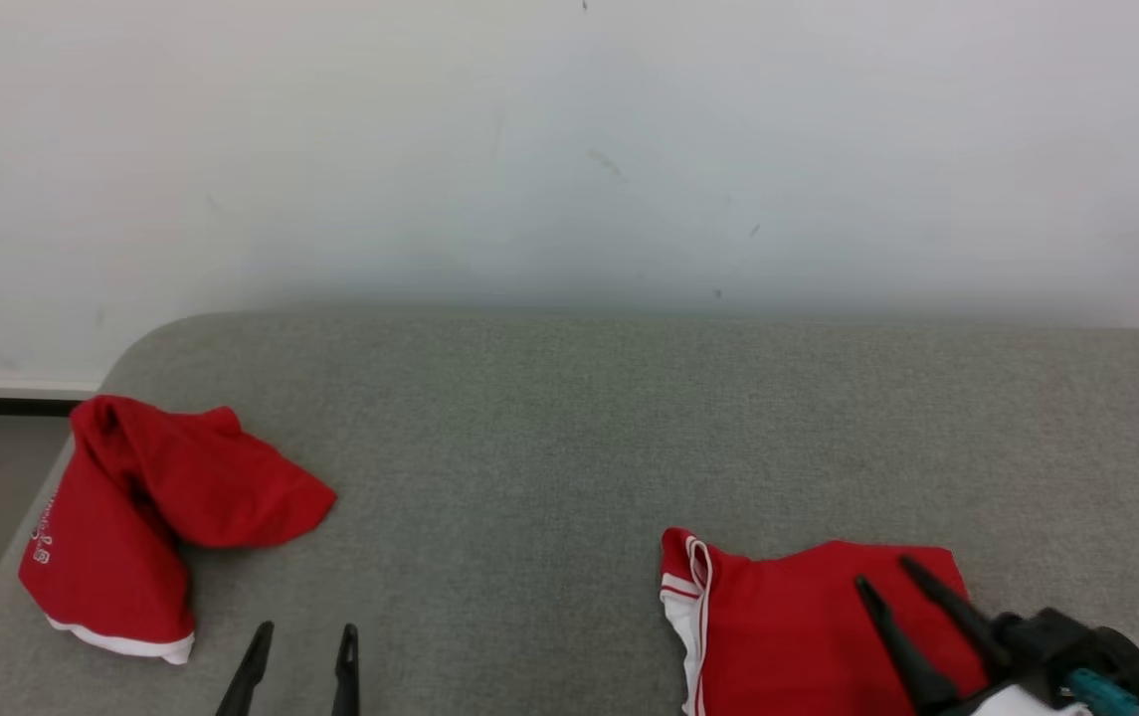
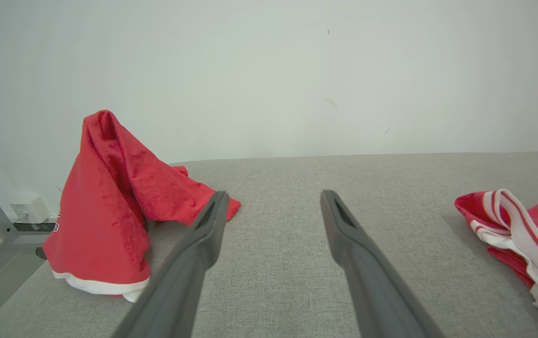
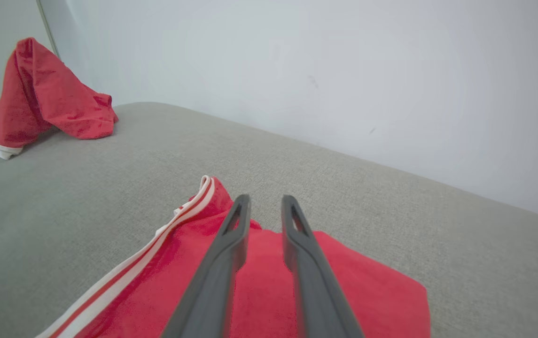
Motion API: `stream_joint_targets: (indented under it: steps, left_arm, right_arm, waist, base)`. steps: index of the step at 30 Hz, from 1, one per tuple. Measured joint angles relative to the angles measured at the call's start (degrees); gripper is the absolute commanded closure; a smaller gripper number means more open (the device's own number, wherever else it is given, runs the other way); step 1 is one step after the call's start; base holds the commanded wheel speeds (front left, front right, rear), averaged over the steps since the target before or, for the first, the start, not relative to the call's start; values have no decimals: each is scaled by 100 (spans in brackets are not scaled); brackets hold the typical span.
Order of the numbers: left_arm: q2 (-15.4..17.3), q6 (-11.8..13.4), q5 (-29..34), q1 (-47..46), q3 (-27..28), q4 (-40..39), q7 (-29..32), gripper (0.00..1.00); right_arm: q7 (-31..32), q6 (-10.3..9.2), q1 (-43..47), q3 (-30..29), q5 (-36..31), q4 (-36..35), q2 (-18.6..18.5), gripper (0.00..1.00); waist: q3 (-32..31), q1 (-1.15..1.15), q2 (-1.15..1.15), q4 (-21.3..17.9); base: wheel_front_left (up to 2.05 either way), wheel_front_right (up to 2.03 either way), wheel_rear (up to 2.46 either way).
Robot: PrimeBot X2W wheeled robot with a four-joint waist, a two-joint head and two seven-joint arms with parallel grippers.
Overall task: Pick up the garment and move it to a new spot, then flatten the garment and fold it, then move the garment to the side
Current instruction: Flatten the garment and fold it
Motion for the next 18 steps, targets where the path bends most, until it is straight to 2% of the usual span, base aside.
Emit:
stream_joint_targets:
  steps: [5,10,14,18]
  left_arm:
    - [-3,-1,8,-4,-5,4,0,0]
    - [4,-52,9,1,-18,73,0,0]
    - [2,-59,16,83,-38,148,0,0]
    - [2,-77,16,94,-38,182,0,0]
  right_arm:
    - [-1,0,720,-1490,-466,-686,-212,0]
    - [-1,1,1390,-2520,-705,-1159,-108,0]
    - [-1,0,1759,-2994,-878,-1192,24,0]
    - [-1,0,1969,-3137,-965,-1084,153,0]
  waist:
    - [-72,0,0,-142]
    - [-117,0,0,-203]
    - [-164,0,0,-217]
    - [-188,0,0,-198]
  base:
    - [0,0,0]
    - [0,0,0]
    - [0,0,0]
    - [0,0,0]
